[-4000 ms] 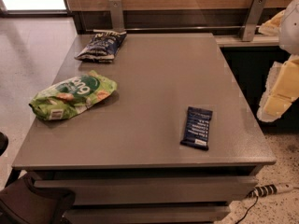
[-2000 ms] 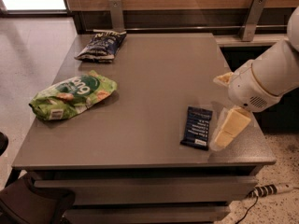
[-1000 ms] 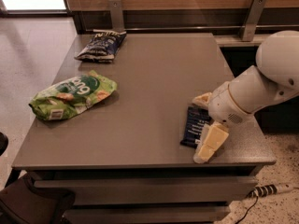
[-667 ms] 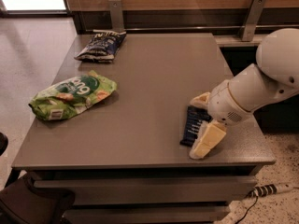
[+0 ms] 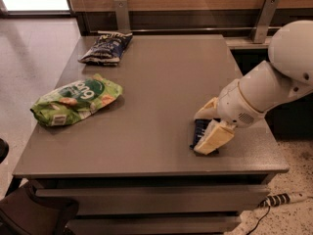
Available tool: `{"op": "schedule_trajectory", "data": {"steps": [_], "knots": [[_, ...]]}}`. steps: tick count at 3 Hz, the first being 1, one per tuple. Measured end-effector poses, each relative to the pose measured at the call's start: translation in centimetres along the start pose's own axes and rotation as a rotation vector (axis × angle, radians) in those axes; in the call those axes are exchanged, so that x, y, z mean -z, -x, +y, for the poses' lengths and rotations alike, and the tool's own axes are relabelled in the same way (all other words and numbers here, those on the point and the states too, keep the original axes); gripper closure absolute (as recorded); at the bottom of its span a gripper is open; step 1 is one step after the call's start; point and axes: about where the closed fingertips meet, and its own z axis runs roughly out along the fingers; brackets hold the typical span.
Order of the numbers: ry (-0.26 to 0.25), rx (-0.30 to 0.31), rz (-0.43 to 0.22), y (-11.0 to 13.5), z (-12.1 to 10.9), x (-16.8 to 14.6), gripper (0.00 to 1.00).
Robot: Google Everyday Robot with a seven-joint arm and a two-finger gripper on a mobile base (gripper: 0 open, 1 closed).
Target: Move rxbar blueberry near blue chip bag
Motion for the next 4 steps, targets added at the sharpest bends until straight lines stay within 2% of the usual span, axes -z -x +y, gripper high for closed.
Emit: {"op": "schedule_trajectory", "data": {"steps": [1,2,3,4], "knots": [[0.000,0.000,0.000,0.1,0.0,0.1,1.00],[0.000,0.000,0.000,0.1,0.0,0.1,1.00],[-0.020,0.025,0.024,1.3,-1.0,2.0,1.00],[-0.044,0.109,-0.004,5.3,-4.6,4.7,1.00]]}}
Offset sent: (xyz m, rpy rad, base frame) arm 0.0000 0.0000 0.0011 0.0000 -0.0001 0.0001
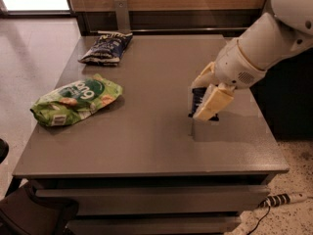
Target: Move rxbar blueberry near blue chip bag
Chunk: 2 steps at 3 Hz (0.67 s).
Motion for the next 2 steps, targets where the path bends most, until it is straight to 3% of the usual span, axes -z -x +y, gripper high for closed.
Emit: {"op": "schedule_trajectory", "data": {"steps": [1,2], "knots": [[-0.009,0.065,-0.053,3.7,-4.5,0.8,1.00],[-0.046,0.122,-0.221,9.7,-11.5,0.6,1.00]]}}
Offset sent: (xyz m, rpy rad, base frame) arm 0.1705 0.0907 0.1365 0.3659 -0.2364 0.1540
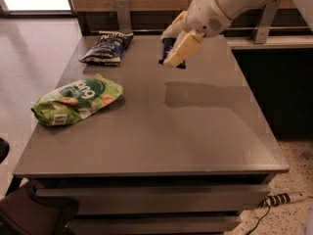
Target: Move rxbar blueberry near blue chip bag
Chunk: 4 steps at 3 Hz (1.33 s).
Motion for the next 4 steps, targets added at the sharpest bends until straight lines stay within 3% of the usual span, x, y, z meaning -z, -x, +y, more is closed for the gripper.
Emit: {"op": "schedule_trajectory", "data": {"steps": [1,2,3,4], "knots": [[-0.084,-0.018,-0.074,3.1,-4.7,-0.5,1.00],[-0.213,-0.072,-0.083,5.4,-7.9,0.2,1.00],[-0.286,-0.101,-0.112,5.8,-9.9,0.2,1.00],[-0.283,-0.104,-0.109,5.8,-10.0,-0.2,1.00]]}}
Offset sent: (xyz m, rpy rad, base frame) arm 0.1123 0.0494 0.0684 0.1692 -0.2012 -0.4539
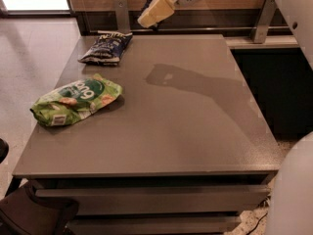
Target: Move rxbar blueberry near blue chip bag
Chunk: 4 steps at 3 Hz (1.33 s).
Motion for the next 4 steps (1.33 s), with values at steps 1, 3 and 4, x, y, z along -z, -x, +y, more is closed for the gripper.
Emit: {"op": "schedule_trajectory", "data": {"steps": [1,3,4], "knots": [[0.013,-0.016,0.022,-0.6,-0.4,-2.6,1.00],[-0.066,-0.123,0.141,-4.7,-1.8,-9.6,1.00],[-0.074,-0.146,0.160,-5.5,-1.7,-10.4,0.84]]}}
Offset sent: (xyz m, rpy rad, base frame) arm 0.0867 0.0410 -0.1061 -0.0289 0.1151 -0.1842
